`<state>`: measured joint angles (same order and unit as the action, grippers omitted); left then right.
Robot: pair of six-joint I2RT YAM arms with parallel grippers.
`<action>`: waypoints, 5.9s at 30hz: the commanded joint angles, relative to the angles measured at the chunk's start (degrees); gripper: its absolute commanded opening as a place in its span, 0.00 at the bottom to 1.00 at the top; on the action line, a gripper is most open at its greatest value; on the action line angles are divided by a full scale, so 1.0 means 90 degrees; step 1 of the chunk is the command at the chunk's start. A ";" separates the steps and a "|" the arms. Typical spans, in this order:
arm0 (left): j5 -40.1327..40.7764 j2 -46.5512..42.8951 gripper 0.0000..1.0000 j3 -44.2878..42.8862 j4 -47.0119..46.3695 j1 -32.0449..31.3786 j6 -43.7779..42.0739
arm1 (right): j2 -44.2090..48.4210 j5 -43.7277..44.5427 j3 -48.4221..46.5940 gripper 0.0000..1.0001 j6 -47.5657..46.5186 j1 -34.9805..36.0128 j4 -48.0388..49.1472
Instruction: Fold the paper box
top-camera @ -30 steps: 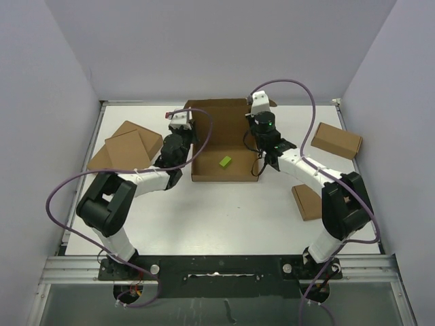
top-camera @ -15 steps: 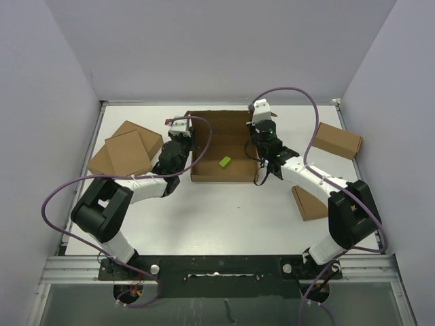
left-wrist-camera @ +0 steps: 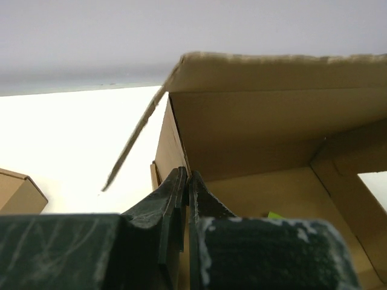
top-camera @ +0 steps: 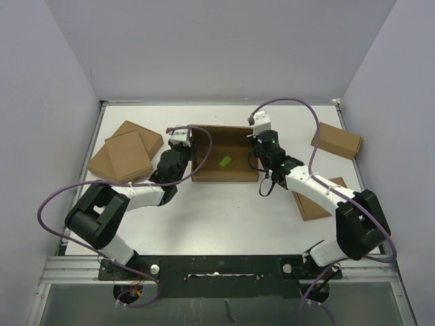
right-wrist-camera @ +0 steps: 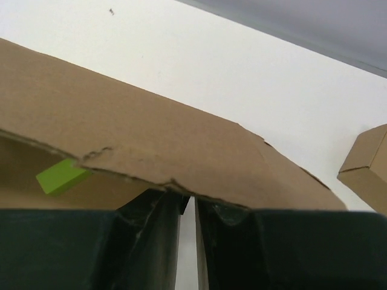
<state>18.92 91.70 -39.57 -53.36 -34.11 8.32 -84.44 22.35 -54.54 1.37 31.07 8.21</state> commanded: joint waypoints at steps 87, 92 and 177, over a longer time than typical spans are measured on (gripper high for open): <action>-0.6694 0.1171 0.19 -0.6847 1.0214 0.1586 0.0444 | -0.1614 -0.7702 -0.5488 0.15 -0.2862 -0.2321 -0.7684; -0.6765 0.0893 0.18 -0.6025 1.0458 0.1508 0.0048 | -0.1453 -0.7747 -0.4977 0.14 -0.3144 -0.2135 -0.7822; -0.5298 -0.1119 0.96 0.0394 0.3474 0.1895 0.3281 | -0.3201 -0.9873 -0.1710 0.49 -0.0784 -0.4039 -0.4413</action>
<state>-26.06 78.56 -33.91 -15.88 -17.63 34.20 -112.18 -60.88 -67.68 -8.93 -3.97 -33.87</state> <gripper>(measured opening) 0.959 0.563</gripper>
